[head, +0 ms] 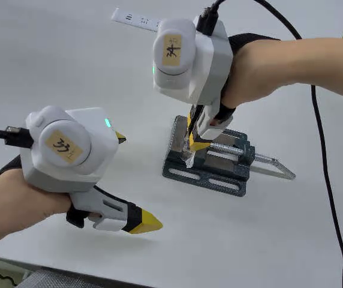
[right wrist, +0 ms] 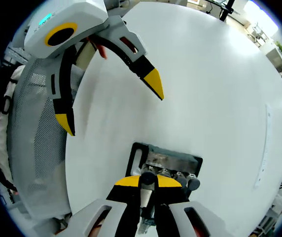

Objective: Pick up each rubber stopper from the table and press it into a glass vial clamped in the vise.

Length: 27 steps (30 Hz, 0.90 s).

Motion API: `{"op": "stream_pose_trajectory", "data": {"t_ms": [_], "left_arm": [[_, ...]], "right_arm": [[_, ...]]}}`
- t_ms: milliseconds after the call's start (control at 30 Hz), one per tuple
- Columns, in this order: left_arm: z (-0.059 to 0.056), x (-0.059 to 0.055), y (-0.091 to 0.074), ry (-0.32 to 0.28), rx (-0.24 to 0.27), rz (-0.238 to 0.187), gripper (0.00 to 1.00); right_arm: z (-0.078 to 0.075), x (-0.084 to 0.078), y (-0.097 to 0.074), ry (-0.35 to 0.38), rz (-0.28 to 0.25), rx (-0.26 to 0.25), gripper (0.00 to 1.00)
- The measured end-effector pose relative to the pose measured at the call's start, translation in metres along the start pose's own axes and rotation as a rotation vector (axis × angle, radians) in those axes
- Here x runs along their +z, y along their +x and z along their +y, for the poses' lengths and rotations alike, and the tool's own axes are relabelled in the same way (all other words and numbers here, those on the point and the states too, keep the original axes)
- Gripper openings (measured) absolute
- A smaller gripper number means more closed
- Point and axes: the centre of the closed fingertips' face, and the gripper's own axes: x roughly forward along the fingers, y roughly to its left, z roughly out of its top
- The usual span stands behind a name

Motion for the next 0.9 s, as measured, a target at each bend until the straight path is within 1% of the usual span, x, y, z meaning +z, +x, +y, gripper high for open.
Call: {"op": "stream_pose_trajectory", "data": {"t_ms": [33, 67, 133, 167, 233, 267, 300, 333, 367, 400, 433, 500, 533, 633, 667, 733, 800, 900], "left_arm": [[0.0, -0.0001, 0.0001, 0.001, -0.001, 0.0, 0.95], [0.0002, -0.0004, 0.0002, 0.0, 0.001, 0.001, 0.95], [-0.0004, -0.0006, 0.0006, -0.001, -0.002, 0.002, 0.95], [-0.0005, -0.0002, 0.0008, 0.0, -0.002, 0.001, 0.95], [-0.0014, 0.0004, 0.0011, -0.001, -0.001, 0.003, 0.95], [-0.0013, 0.0008, 0.0012, -0.001, 0.0, 0.001, 0.95], [-0.001, 0.0009, 0.0013, -0.002, 0.002, 0.001, 0.95], [-0.001, 0.0008, 0.0014, -0.003, 0.002, 0.002, 0.95], [-0.0014, 0.0009, 0.0015, -0.001, 0.0, 0.002, 0.95], [-0.0013, 0.0016, 0.0015, -0.001, 0.002, 0.0, 0.95], [-0.0015, 0.0021, 0.0015, -0.002, 0.004, -0.001, 0.95], [-0.0019, 0.0023, 0.0014, -0.002, 0.002, -0.001, 0.94], [-0.0021, 0.0022, 0.0011, -0.002, 0.003, 0.001, 0.94], [-0.0016, 0.0018, 0.0004, -0.002, 0.004, 0.002, 0.94], [-0.0014, 0.0015, 0.0002, -0.004, 0.005, 0.003, 0.94], [-0.0013, 0.0007, -0.0002, -0.005, 0.005, 0.005, 0.94], [-0.0017, -0.0002, -0.0003, -0.006, 0.004, 0.008, 0.94], [-0.0029, 0.0, 0.0001, -0.007, 0.002, 0.011, 0.93]], "right_arm": [[0.0005, 0.0007, 0.0002, 0.001, -0.004, -0.001, 0.03], [0.0006, 0.0011, 0.0005, 0.038, -0.01, -0.005, 0.03], [-0.0003, 0.0008, 0.0006, 0.032, -0.014, -0.007, 0.03], [-0.001, 0.0007, 0.0009, 0.057, -0.022, -0.008, 0.03], [-0.0024, 0.0, 0.001, 0.065, -0.032, -0.003, 0.03], [-0.0023, 0.0009, 0.0014, 0.12, -0.05, 0.004, 0.03], [-0.0024, 0.0014, 0.0013, 0.13, -0.059, 0.004, 0.03], [-0.0019, 0.0007, 0.001, 0.121, -0.063, 0.0, 0.03], [-0.0017, 0.0005, 0.001, 0.126, -0.078, -0.006, 0.03], [-0.0017, 0.0005, 0.001, 0.141, -0.087, -0.012, 0.03], [-0.0006, 0.0003, 0.0004, 0.129, -0.093, -0.017, 0.03], [0.0, 0.0004, 0.0001, 0.133, -0.099, -0.021, 0.04], [0.0026, -0.0005, -0.0005, 0.119, -0.101, -0.023, 0.04], [0.0013, -0.0003, -0.0002, 0.11, -0.104, -0.026, 0.05], [0.0013, -0.0005, -0.0003, 0.095, -0.106, -0.027, 0.05], [0.0008, -0.0004, -0.0008, 0.103, -0.115, -0.027, 0.06], [0.0046, -0.0016, -0.0019, 0.085, -0.129, -0.028, 0.06], [0.0045, -0.0004, -0.0017, 0.081, -0.14, -0.027, 0.06]]}}
